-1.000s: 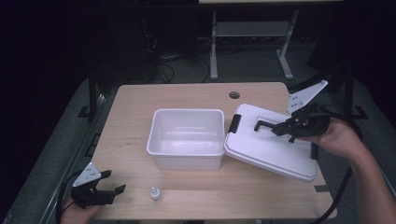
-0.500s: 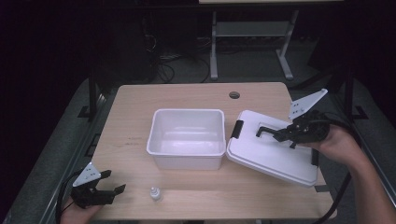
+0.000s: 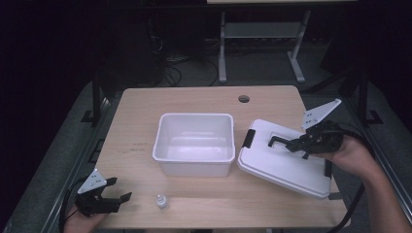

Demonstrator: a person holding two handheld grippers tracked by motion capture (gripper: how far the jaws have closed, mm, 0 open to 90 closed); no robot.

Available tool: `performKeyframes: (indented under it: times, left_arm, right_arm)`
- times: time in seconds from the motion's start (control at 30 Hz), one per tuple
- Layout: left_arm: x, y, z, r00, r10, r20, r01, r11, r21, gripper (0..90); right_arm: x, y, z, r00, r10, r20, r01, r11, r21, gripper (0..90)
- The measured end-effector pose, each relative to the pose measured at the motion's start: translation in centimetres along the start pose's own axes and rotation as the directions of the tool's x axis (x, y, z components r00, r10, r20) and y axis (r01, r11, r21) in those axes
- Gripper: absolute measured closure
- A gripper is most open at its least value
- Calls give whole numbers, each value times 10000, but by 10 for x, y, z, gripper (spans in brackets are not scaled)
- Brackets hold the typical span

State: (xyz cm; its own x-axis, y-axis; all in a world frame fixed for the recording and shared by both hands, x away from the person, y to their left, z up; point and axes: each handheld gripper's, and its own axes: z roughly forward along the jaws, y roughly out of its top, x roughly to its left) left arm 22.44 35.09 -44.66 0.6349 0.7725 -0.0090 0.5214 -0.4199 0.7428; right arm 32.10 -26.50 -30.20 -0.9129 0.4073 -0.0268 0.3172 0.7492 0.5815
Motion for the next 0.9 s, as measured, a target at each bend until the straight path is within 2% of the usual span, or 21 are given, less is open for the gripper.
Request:
performKeyframes:
  times: [0.47,0.9]
  left_arm:
    - [0,0,0,10000,3,10,-3,10000,53,187]
    - [0,0,0,10000,6,16,-6,10000,49,187]
  right_arm:
    - [-1,-15,14,9995,286,-120,-286,9996,35,841]
    - [-1,-27,29,9989,372,-299,-367,9992,172,841]
